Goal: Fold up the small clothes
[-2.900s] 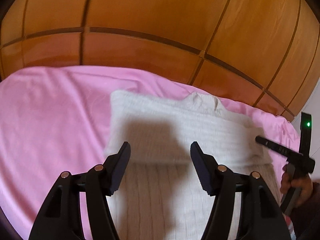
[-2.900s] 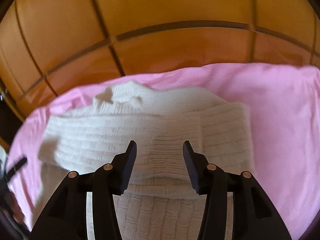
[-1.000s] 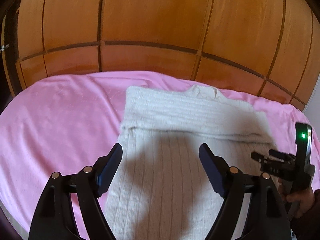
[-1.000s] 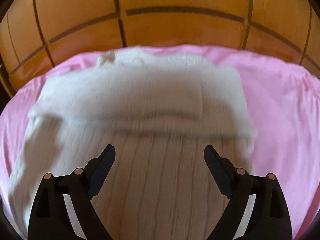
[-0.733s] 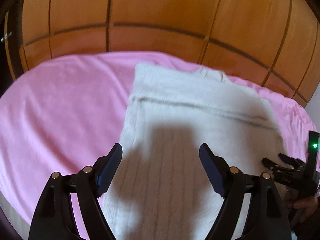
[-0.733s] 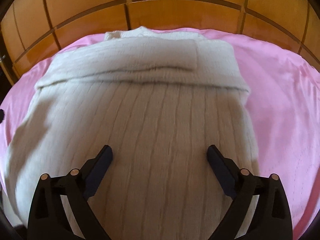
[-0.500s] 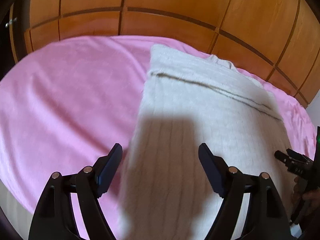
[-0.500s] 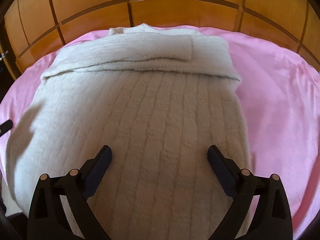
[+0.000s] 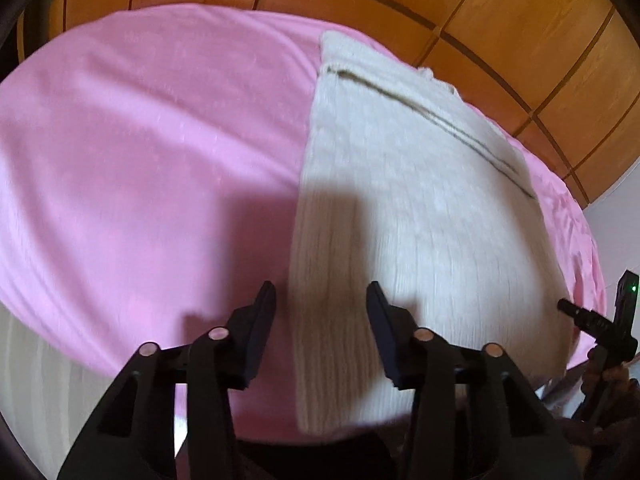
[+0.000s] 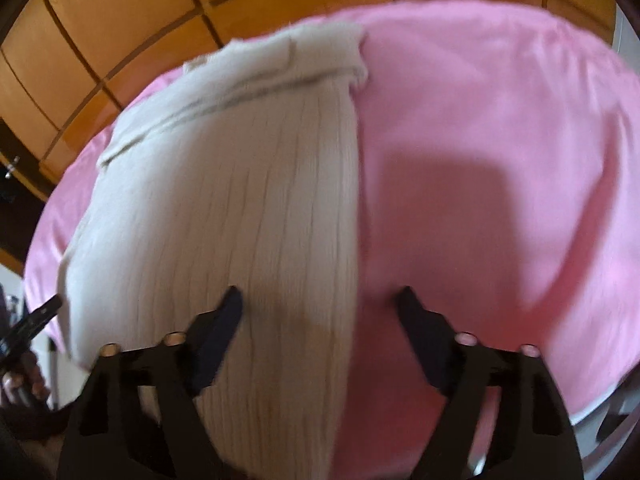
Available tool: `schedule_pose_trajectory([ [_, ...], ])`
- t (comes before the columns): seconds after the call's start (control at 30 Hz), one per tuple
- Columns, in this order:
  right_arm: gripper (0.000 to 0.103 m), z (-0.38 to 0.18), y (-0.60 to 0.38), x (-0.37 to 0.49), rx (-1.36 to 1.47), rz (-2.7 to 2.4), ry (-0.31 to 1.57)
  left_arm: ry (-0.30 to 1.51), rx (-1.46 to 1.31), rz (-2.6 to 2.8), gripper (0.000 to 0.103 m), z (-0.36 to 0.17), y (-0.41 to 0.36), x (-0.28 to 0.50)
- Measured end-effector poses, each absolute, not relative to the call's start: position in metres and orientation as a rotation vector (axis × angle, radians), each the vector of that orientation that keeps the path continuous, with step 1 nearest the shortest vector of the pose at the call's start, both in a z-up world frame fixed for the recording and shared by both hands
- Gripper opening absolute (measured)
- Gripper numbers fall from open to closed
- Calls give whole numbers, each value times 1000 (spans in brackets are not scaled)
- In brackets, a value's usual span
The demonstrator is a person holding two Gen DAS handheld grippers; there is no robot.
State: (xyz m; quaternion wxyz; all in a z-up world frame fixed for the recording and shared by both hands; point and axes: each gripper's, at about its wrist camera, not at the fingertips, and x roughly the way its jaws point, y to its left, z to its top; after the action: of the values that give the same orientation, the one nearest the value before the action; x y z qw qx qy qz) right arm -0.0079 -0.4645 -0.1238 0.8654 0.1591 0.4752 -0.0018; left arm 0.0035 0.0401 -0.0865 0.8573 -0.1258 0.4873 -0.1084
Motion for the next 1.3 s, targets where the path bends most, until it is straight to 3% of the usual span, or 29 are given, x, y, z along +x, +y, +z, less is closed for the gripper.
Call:
schedule_pose_trajectory([
  [0.07,53,-127,-458,-22,333,28,1018,1044,-273,-245,30,-89,40,0],
  [0.17,31,-128,-445,-33,323,112,1062,1070,-290,-293,7,-89,39,-2],
  [0.27,9,-125,-433,-32,298,174,1077,1038,-303,-348,6,-76,35,0],
  [0.53,8,-72,-446,14,396,217,872,907,-379,-430,5,-32,30,58],
  [0.7,8,-72,-467,76,480,138,850,919,-383,-361,6,-34,19,130],
  [0.8,8,-79,-478,110,511,87,868,927,-359,-273,18,-38,15,163],
  [0.83,13,-80,-481,118,537,93,861,931,-373,-263,38,-38,15,170],
  [0.9,41,-81,-487,123,558,97,857,898,-435,-233,66,-33,25,175],
  [0.93,64,-80,-490,123,573,96,852,880,-446,-228,67,-31,27,173],
  [0.97,75,-76,-496,117,603,101,825,880,-438,-235,67,-31,31,171],
  [1.3,74,-106,-512,64,505,46,887,1001,-366,-291,65,-88,44,129],
])
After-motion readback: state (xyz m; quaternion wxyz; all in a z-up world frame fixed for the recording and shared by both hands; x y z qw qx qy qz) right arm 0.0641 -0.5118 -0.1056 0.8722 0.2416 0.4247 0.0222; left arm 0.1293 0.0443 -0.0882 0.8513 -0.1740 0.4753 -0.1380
